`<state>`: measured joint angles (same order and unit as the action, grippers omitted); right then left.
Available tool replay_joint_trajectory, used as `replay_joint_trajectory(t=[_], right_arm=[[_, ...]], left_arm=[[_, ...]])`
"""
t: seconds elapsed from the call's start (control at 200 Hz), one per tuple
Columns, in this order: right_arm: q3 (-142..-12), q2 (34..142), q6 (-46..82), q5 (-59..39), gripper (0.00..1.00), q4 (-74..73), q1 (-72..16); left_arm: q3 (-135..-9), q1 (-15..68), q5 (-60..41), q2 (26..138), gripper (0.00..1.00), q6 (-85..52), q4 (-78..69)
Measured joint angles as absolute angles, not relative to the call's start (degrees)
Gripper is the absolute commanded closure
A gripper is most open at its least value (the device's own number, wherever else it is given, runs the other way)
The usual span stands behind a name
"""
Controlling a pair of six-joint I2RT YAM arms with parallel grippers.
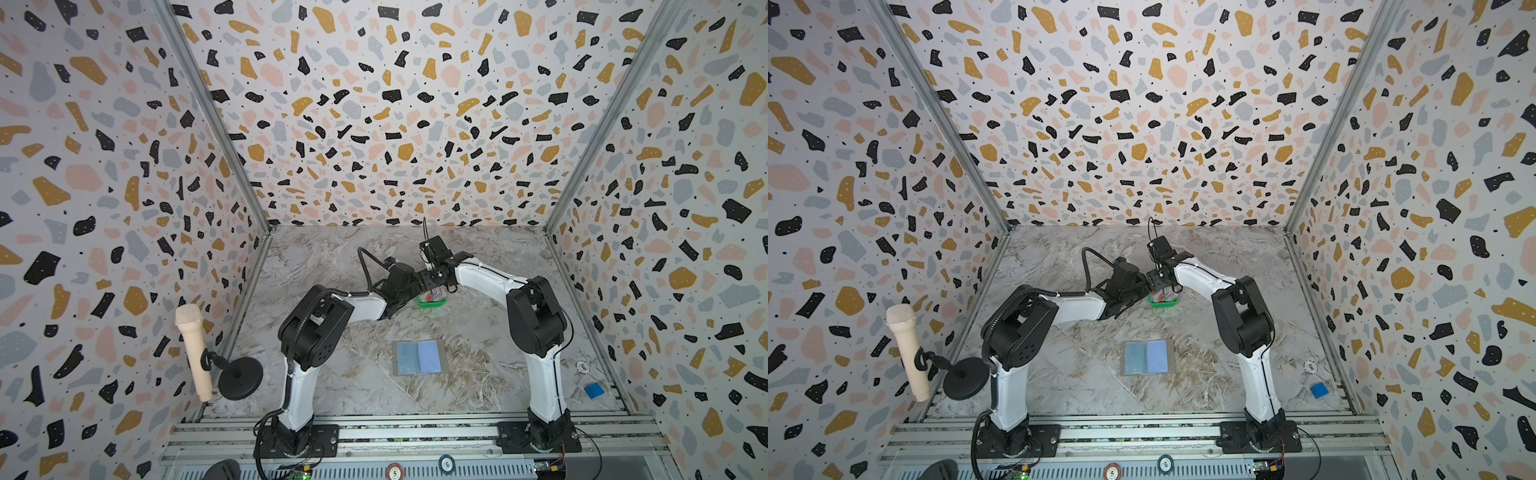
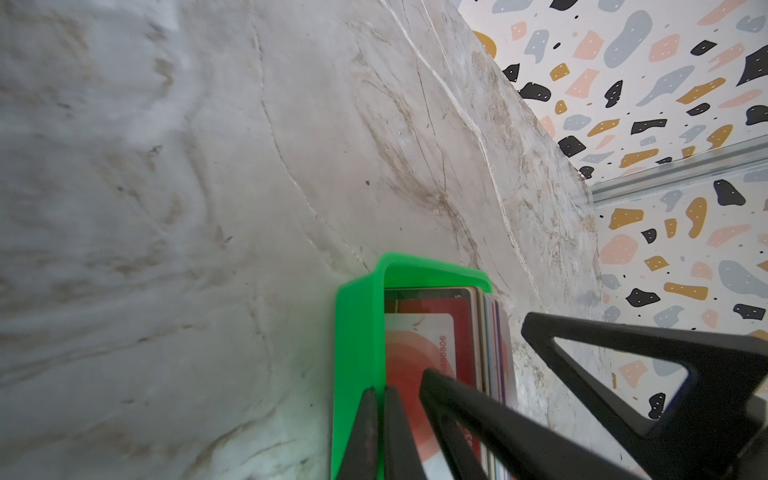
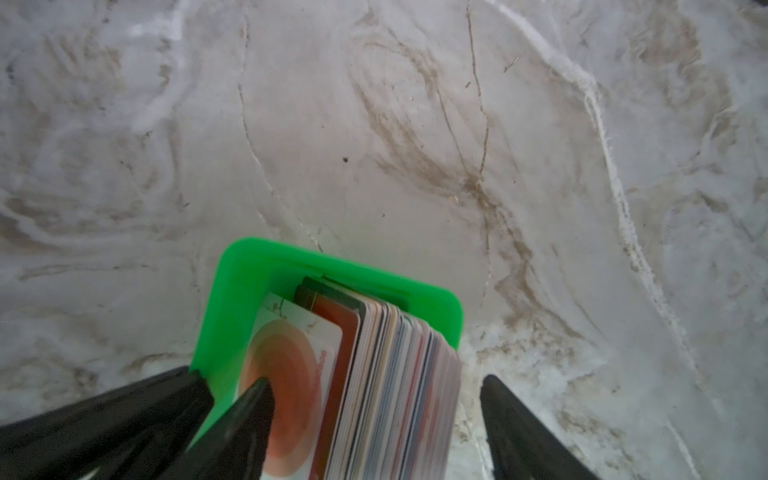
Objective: Put the credit cards into the card holder
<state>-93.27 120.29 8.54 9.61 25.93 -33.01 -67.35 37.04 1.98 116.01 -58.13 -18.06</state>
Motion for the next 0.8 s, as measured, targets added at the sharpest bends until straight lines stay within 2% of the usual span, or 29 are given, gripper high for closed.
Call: replay_joint_trajectory(t=[0.325, 0.801], right_arm=[[-93.3, 121.3, 8.7, 7.2, 0.13, 26.7, -33.0], [-96.0, 124.9, 8.9, 15.5, 0.18, 30.5, -33.3]], left_arm=[[-67.4, 37.0, 2.0, 116.0, 1.0, -58.3, -18.1], [-67.2, 37.0, 1.5, 116.0, 1.0, -58.8, -18.3]])
